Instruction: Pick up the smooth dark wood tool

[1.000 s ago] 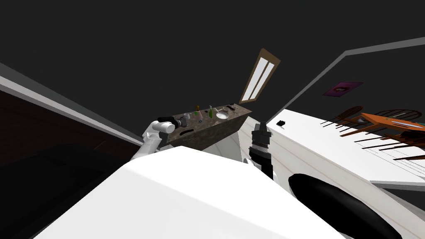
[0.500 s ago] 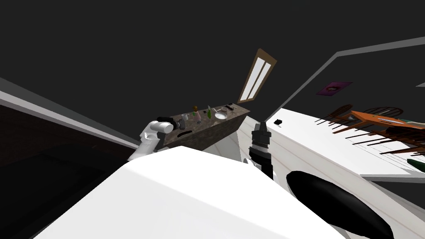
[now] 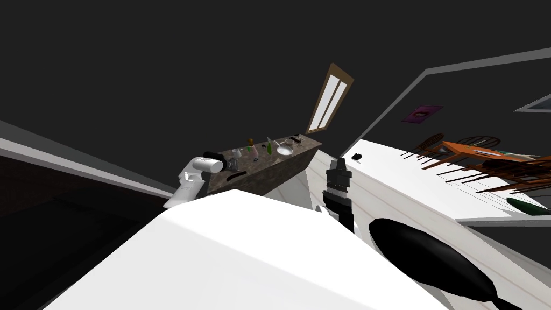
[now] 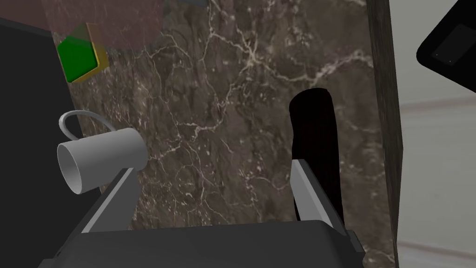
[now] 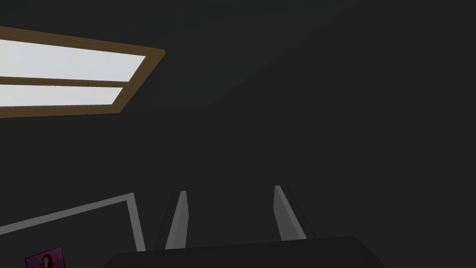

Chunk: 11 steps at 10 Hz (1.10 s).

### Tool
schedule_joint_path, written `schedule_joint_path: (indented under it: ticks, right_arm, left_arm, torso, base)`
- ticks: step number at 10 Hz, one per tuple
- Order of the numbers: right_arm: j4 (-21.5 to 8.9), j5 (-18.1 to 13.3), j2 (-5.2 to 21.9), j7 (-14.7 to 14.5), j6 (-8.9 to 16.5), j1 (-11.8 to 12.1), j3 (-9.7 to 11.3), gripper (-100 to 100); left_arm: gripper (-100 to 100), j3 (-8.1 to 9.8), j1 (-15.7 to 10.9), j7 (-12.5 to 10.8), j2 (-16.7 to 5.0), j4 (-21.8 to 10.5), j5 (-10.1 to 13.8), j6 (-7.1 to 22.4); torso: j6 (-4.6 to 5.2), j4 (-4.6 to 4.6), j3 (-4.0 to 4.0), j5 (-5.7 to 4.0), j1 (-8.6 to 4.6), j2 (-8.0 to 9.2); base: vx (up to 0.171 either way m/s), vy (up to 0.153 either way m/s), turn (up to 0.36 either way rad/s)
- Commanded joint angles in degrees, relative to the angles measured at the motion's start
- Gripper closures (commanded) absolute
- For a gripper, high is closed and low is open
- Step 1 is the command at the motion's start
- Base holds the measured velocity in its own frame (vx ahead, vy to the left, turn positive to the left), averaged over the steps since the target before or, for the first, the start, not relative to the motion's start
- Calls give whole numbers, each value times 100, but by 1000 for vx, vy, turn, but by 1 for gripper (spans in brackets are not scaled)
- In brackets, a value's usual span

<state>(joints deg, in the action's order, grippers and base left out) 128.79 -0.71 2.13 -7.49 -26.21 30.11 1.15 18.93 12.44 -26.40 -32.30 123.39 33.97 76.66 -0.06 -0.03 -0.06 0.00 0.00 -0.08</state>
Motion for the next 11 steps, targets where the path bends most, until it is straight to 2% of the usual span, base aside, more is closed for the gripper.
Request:
schedule_joint_path:
  ticks: [1, 2, 3, 4, 5, 6, 9, 10, 11]
  right_arm:
    - [0, 0, 0, 0, 0, 0, 0, 0]
    - [0, 0, 0, 0, 0, 0, 0, 0]
    - [0, 0, 0, 0, 0, 0, 0, 0]
    - [0, 0, 0, 0, 0, 0, 0, 0]
    - [0, 0, 0, 0, 0, 0, 0, 0]
    - [0, 0, 0, 0, 0, 0, 0, 0]
    - [0, 0, 0, 0, 0, 0, 0, 0]
    - [0, 0, 0, 0, 0, 0, 0, 0]
    - [0, 0, 0, 0, 0, 0, 0, 0]
  left_arm:
    - [-100, 53, 44, -145, -51, -52, 74, 286]
    - [-100, 53, 44, -145, -51, -52, 74, 424]
    - [-100, 98, 100, -261, -84, -99, 136, 575]
    - [-100, 98, 100, -261, -84, -99, 136, 729]
    - [-100, 141, 156, -372, -112, -145, 194, 874]
    - [-100, 141, 156, -372, -112, -145, 194, 1018]
    - [-100, 219, 267, -580, -163, -229, 300, 1498]
    - [-100, 219, 267, -580, -163, -229, 300, 1540]
    - [-100, 255, 319, -674, -184, -267, 347, 1771]
  torso:
    - [0, 0, 0, 0, 0, 0]
    - [1, 0, 0, 0, -1, 0]
    - [0, 0, 1, 0, -2, 2]
    - [1, 0, 0, 0, 1, -1]
    - [0, 0, 0, 0, -1, 0]
    - [1, 1, 1, -1, -3, 1]
    - [0, 1, 1, 0, -1, 2]
    - [1, 0, 1, 0, 0, 1]
    - [-1, 1, 2, 0, 0, 3]
  base:
    - [35, 3, -83]
    - [29, 4, -35]
    - [39, 12, -60]
    - [33, 8, -47]
    - [32, 1, -76]
    - [27, 5, -45]
    - [31, 8, -58]
    - [27, 10, -36]
    - [33, 8, -60]
